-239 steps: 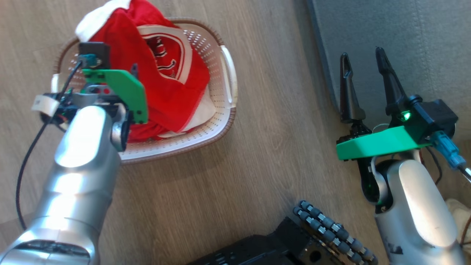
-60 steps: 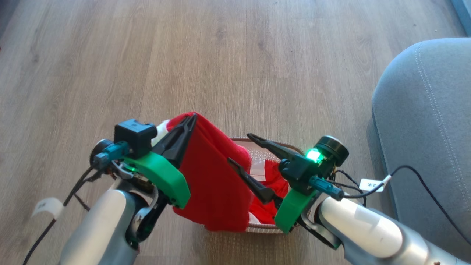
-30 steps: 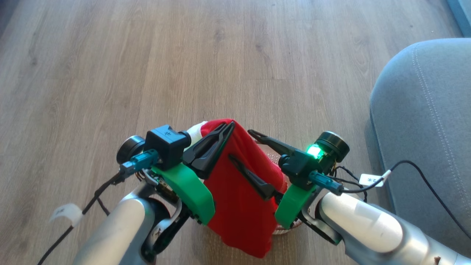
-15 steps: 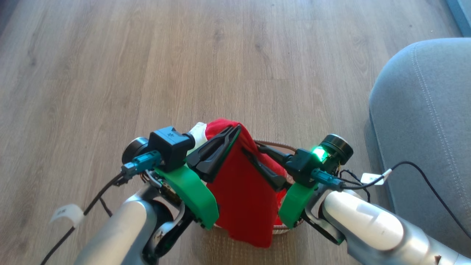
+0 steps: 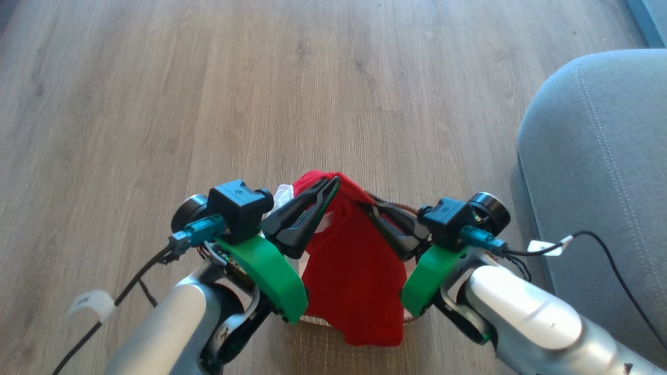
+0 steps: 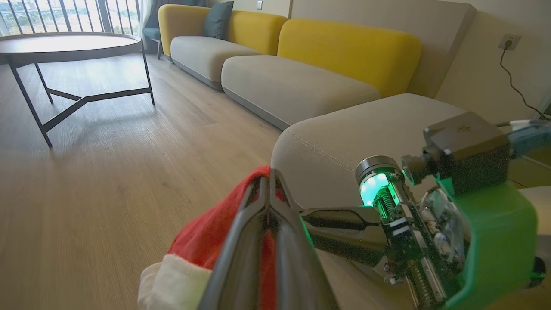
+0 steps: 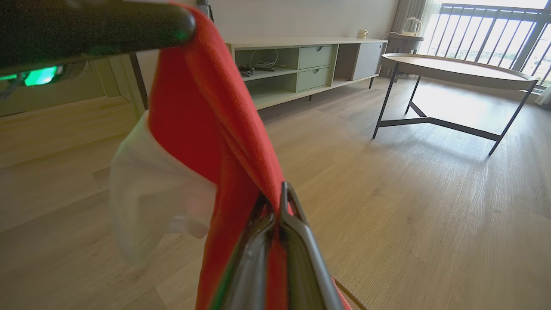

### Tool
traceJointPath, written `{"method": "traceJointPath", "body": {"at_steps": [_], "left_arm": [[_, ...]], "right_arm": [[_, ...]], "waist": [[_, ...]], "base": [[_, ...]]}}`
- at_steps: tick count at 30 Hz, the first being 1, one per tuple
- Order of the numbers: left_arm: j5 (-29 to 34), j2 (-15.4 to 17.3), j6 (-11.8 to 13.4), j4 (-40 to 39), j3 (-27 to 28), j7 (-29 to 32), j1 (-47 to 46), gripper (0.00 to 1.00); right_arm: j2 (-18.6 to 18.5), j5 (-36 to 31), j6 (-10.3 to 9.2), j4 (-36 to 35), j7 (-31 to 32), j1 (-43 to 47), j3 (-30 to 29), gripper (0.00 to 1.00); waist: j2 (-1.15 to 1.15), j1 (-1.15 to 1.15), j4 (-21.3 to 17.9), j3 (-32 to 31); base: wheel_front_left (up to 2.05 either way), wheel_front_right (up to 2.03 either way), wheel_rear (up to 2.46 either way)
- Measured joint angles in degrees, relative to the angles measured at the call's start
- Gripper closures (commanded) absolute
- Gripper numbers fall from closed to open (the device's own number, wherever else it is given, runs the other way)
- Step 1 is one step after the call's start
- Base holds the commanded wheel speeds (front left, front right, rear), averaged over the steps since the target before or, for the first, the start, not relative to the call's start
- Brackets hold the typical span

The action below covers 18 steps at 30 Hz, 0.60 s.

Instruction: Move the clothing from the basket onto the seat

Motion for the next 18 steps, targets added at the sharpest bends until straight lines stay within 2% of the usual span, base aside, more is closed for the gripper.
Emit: {"method": "traceJointPath", "body": {"at_steps": [1,2,3,4,5,7,18], "left_arm": [[0.02,0.01,0.00,0.15,0.05,-0.55,0.00,0.76],[0.08,0.02,0.00,0.33,0.18,-1.18,0.00,0.62],[0.10,0.11,-0.01,0.58,0.23,-1.74,0.00,0.53],[0.14,0.26,-0.02,0.99,0.24,-2.26,0.00,0.37],[0.15,0.33,-0.02,1.49,0.33,-2.92,0.04,0.14],[0.89,0.63,-0.10,2.27,0.32,-4.24,0.16,0.00],[1.60,0.97,-0.96,8.12,-0.51,-9.56,1.91,0.00]], "right_arm": [[-0.01,0.25,0.00,-0.31,0.00,0.26,-0.74,1.00],[-0.05,0.25,0.00,-0.53,0.00,0.49,-1.51,1.00],[-0.16,0.25,0.00,-0.70,0.00,0.66,-2.23,1.00],[-0.31,0.24,0.00,-0.85,0.00,0.68,-2.88,1.00],[-0.45,0.24,0.00,-1.09,0.00,0.69,-3.58,1.00],[-0.82,0.21,0.00,-2.08,0.00,0.81,-5.13,1.00],[-4.28,-1.46,0.00,-6.57,0.00,4.78,-12.61,1.00]], "waist": [[0.00,0.00,-0.09,0.02],[0.00,0.00,-0.20,0.07],[0.00,0.00,-0.35,0.13],[0.00,0.00,-0.53,0.15],[0.00,0.00,-0.76,0.19],[0.00,0.00,-1.26,0.42],[0.00,0.00,-6.85,2.53]], "base": [[0.00,0.00,0.00],[0.00,0.00,0.00],[0.00,0.00,0.00],[0.00,0.00,0.00],[0.00,0.00,0.00],[0.00,0.00,0.00],[0.00,0.00,0.00]]}}
